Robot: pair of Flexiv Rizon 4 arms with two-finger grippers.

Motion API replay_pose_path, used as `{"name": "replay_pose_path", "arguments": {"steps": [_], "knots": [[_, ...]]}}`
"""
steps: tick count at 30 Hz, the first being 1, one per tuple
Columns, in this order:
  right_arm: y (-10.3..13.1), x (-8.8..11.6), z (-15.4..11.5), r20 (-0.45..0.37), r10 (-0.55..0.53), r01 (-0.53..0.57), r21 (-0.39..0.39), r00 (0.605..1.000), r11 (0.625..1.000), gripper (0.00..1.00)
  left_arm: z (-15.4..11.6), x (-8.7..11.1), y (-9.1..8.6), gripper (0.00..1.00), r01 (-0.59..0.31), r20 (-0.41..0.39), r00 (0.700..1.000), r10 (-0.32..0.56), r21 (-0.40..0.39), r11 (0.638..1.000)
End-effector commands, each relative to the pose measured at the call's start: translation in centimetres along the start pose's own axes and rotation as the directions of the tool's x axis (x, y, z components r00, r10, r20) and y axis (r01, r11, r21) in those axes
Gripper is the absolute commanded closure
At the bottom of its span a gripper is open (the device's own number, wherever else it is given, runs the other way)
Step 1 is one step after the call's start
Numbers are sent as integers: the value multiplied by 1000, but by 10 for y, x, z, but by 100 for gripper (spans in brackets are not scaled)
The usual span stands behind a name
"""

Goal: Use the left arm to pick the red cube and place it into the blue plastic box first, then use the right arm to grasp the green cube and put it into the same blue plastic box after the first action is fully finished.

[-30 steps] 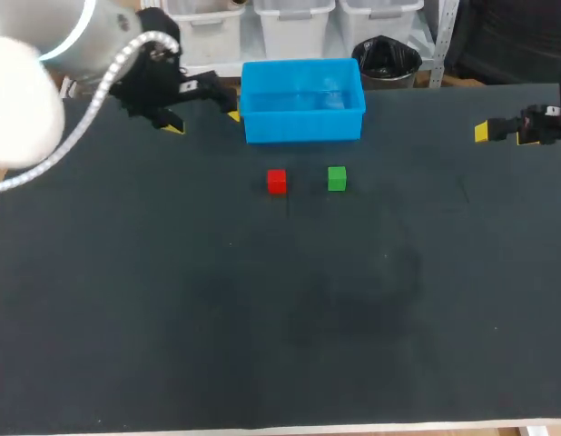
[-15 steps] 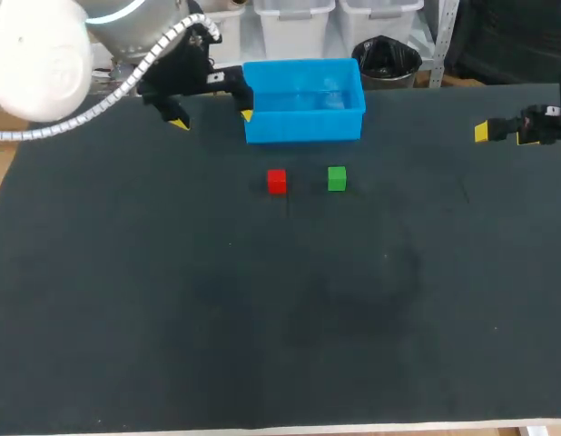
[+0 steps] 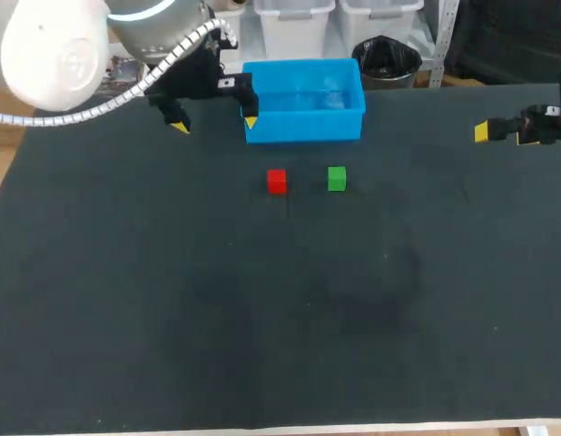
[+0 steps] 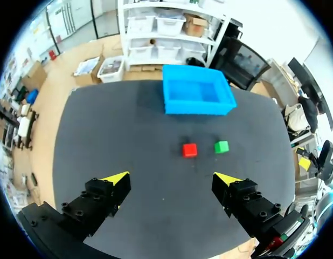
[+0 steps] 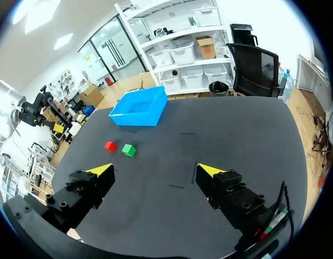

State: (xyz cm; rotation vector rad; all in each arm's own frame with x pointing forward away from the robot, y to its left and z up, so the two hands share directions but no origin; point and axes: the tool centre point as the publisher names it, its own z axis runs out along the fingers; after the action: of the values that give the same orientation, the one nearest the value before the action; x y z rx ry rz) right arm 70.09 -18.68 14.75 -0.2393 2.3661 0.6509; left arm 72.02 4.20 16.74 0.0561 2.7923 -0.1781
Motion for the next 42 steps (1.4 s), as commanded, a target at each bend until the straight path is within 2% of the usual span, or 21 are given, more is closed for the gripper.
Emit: {"name": "replay_pose_path", "arguments": {"steps": [1, 2, 4, 5, 9, 17, 28, 42], "knots": [[1, 0, -1, -2, 2, -1, 6, 1000, 1000, 0, 12, -17, -17, 0, 6, -38, 999, -8, -61, 998], [1, 0, -1, -2, 2, -1, 6, 1000, 1000, 0, 15, -19, -20, 0, 16, -52, 998, -20, -88, 996], [1, 0, -1, -2, 2, -1, 6, 1000, 1000, 0, 19, -22, -25, 0, 17, -62, 998, -23, -90, 996], [1, 0, -1, -2, 2, -1, 6, 1000, 1000, 0, 23, -23, -27, 0, 19, -84, 996, -30, -123, 992], [1, 0, -1, -2, 2, -1, 6, 1000, 1000, 0, 31, -28, -39, 0, 39, -138, 989, -55, -118, 992], [1, 0, -1, -2, 2, -1, 6, 1000, 1000, 0, 41, -31, -54, 0, 28, -166, 985, -42, -82, 996], [1, 0, -1, -2, 2, -1, 6, 1000, 1000, 0, 45, -41, -55, 0, 56, -199, 977, -79, -122, 991], [1, 0, -1, -2, 2, -1, 6, 1000, 1000, 0, 45, -41, -55, 0, 56, -199, 977, -79, -122, 991]]}}
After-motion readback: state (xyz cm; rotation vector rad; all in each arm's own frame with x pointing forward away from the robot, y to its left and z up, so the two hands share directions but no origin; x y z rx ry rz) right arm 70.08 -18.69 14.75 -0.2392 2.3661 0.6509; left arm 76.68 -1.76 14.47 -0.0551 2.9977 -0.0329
